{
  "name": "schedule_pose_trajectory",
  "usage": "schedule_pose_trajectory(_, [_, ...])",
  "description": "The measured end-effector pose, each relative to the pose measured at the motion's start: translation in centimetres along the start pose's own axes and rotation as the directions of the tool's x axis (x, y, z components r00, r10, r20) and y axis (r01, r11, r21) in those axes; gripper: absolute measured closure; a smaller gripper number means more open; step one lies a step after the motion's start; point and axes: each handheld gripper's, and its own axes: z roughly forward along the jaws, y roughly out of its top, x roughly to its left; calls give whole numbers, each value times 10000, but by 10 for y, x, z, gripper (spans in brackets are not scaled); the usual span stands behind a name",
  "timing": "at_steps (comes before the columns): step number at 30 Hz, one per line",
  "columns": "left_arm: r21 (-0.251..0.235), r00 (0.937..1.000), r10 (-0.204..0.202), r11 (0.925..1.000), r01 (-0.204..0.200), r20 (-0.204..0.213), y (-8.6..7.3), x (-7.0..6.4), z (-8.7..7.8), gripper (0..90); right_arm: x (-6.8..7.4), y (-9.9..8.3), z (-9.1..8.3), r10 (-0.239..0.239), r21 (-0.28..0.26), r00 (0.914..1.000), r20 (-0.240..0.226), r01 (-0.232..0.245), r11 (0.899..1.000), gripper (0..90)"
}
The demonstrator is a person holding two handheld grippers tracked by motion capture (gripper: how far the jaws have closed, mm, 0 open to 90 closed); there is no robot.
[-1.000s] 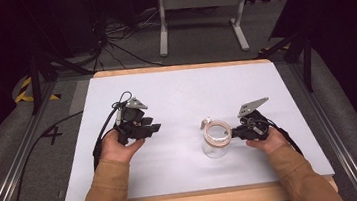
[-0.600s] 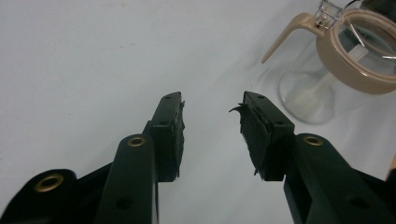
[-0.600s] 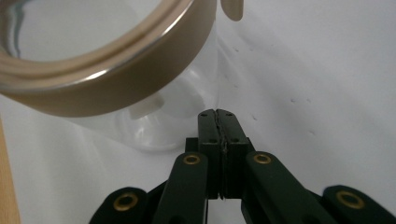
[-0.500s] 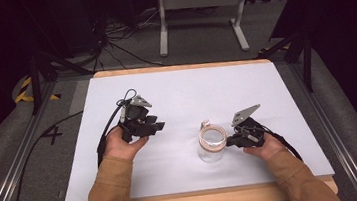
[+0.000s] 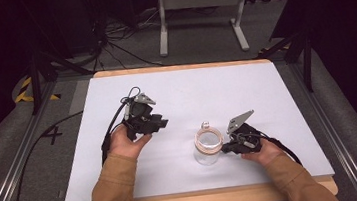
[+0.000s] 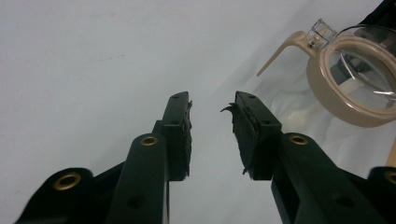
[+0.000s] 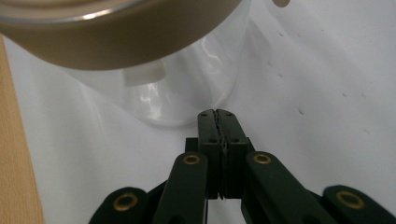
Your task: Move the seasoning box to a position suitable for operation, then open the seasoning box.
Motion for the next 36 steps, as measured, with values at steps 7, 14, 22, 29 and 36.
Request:
schedule_pose_trajectory(7, [-118,9976,375,9992,-369,581,7,-9,-1,724,-6,-5,-17,385,-715,9985,384,-356,9968,895])
schedule_pose_trajectory(14, [-473,9870,986,9945,-933,1269,23,-25,1,756,-15,-13,-38,843,-1546,9947,590,-743,9852,894])
schedule_pose_trajectory(22, [-595,9702,1367,9901,-1273,2001,40,-35,19,840,-10,-20,-47,1016,-2007,9922,719,-854,9759,894])
schedule_pose_trajectory(29, [-641,9583,1186,9924,-1055,2600,50,-40,52,845,-8,-30,-53,1354,-2158,9885,672,-1180,9693,894])
schedule_pose_trajectory(36, [-695,9512,957,9945,-786,2934,53,-42,68,835,-6,-35,-53,1402,-2188,9879,667,-1226,9680,894])
